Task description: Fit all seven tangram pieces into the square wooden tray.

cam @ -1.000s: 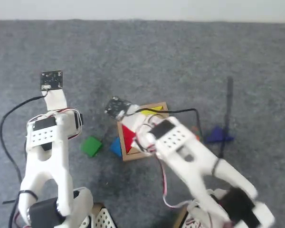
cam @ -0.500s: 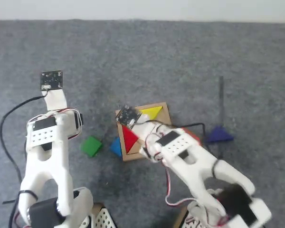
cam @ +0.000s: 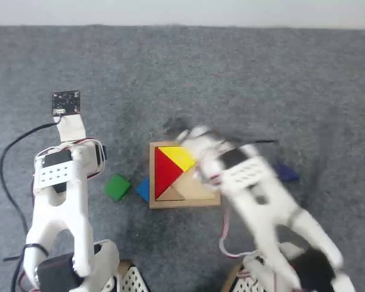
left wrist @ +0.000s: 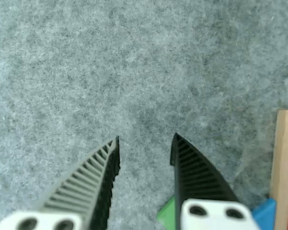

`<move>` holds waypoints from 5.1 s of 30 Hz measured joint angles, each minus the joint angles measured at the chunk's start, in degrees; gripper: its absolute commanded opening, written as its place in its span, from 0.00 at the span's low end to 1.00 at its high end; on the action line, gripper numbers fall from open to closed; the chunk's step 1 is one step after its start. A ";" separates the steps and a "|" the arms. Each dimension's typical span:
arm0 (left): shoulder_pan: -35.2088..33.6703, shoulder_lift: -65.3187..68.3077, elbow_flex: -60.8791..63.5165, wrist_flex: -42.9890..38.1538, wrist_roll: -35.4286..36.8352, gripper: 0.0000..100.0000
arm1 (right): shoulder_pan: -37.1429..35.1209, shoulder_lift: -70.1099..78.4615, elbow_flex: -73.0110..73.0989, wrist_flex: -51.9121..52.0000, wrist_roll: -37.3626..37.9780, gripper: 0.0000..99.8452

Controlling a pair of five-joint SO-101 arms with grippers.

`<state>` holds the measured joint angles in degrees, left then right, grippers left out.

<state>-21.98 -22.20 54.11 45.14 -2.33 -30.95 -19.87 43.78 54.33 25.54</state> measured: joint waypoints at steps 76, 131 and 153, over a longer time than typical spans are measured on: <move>0.00 0.00 1.76 0.00 -6.59 0.17 | 38.77 24.88 -11.78 -1.41 52.84 0.16; 2.29 0.00 3.43 -2.81 -4.13 0.17 | 47.30 19.25 -1.58 -7.74 13.71 0.26; 2.29 0.00 3.43 -2.81 -4.13 0.17 | 47.21 19.34 -3.08 -5.10 8.09 0.26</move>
<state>-19.69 -22.20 57.54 42.33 -6.46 16.26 -0.53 40.70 49.23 33.63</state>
